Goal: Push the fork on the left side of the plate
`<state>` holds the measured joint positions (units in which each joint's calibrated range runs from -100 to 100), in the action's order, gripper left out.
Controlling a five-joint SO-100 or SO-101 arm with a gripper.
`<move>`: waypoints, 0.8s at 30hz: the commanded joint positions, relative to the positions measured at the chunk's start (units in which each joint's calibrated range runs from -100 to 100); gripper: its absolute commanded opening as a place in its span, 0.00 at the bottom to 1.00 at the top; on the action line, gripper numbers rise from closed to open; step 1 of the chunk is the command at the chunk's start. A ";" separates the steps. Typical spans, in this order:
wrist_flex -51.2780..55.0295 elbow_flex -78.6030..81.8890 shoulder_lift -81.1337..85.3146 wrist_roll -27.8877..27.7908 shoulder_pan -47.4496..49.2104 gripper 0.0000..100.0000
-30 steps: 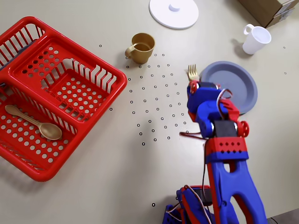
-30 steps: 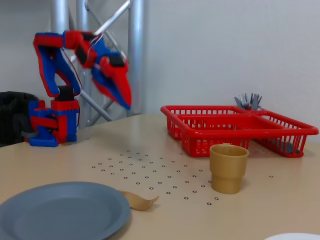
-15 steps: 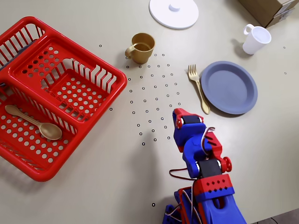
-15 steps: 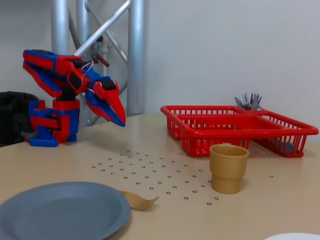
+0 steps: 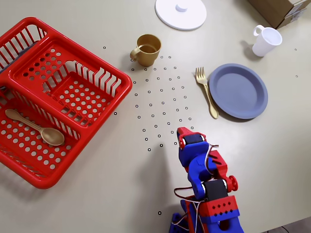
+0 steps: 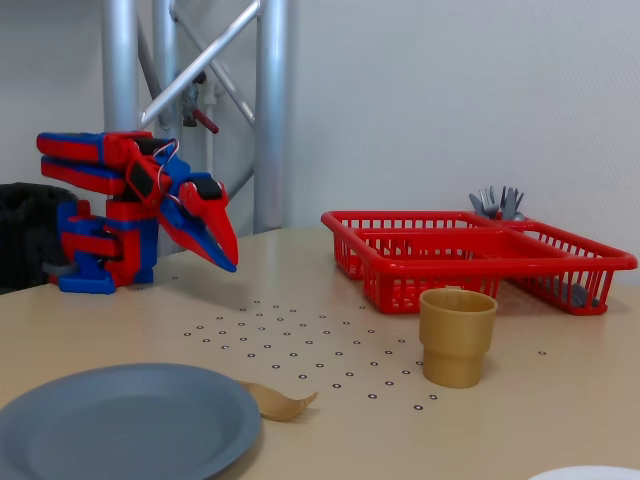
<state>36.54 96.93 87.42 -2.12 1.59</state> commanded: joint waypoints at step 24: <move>14.85 2.89 8.44 -0.20 -0.01 0.00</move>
<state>50.32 99.10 94.93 -2.27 1.41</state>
